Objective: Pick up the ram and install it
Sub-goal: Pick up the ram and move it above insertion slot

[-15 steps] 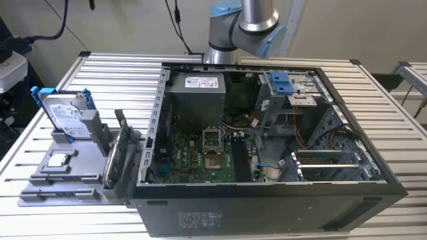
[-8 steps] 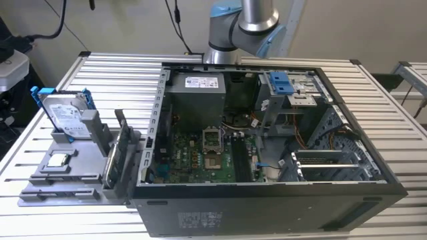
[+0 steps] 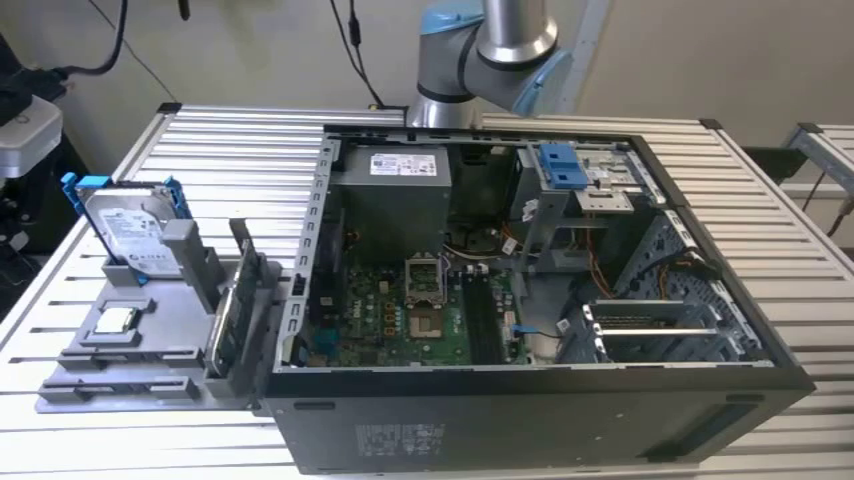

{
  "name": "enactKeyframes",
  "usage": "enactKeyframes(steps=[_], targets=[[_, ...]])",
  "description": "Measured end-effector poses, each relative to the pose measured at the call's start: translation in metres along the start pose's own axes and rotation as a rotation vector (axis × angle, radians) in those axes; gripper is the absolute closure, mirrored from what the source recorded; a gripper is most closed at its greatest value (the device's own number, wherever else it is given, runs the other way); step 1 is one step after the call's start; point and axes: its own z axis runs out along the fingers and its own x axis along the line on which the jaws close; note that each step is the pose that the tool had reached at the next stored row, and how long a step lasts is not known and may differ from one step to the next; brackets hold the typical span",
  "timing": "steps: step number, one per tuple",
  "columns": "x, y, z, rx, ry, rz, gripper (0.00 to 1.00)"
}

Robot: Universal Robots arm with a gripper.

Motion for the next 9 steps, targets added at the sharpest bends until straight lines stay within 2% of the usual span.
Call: enactKeyframes(steps=[5, 9], targets=[[-0.0001, 0.0000, 0.0001, 0.0022, -0.0004, -0.043, 0.89], [0.0000, 0.0000, 0.0005, 0.0118, -0.0061, -0.080, 0.89]])
